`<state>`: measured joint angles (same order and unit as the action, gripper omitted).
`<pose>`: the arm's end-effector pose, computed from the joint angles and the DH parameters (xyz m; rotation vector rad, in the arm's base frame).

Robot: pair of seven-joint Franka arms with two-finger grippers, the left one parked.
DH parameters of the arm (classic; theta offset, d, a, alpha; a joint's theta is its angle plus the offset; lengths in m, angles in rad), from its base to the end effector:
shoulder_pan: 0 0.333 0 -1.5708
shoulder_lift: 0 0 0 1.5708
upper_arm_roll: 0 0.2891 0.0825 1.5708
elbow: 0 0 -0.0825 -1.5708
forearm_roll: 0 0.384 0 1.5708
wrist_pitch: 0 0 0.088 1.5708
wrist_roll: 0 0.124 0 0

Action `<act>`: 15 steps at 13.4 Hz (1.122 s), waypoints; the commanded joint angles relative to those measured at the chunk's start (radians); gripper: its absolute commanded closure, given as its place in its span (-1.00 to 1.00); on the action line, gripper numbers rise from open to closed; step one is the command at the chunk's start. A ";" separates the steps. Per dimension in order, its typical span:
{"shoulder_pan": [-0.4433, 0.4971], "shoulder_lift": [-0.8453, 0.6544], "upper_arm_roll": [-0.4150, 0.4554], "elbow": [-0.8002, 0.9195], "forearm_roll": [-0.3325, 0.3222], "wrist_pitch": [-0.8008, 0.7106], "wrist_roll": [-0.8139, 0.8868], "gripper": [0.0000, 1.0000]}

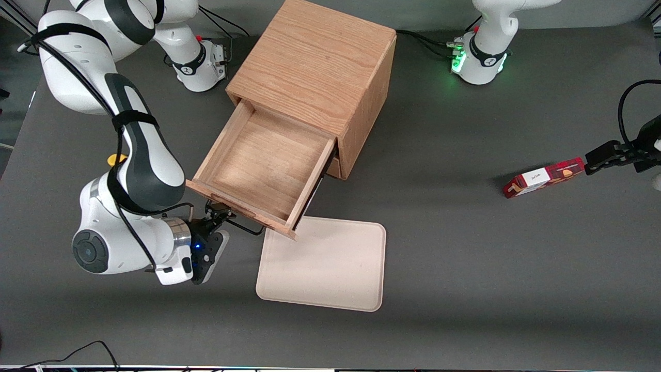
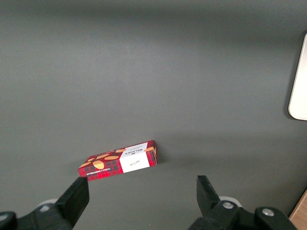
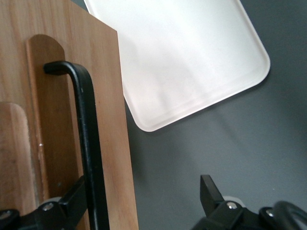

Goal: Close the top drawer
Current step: 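Push the drawer front with the right gripper into the cabinet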

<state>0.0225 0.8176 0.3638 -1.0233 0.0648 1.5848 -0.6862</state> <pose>0.6841 0.2036 0.3319 -2.4405 -1.3094 0.2125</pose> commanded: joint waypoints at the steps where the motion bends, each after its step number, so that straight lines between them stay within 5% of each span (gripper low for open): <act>1: 0.010 0.005 0.001 0.002 0.012 -0.016 -0.009 -1.00; 15: 0.010 -0.110 0.038 -0.165 0.024 -0.010 0.056 -1.00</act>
<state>0.0327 0.7741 0.3917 -1.1059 0.0654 1.5699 -0.6694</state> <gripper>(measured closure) 0.000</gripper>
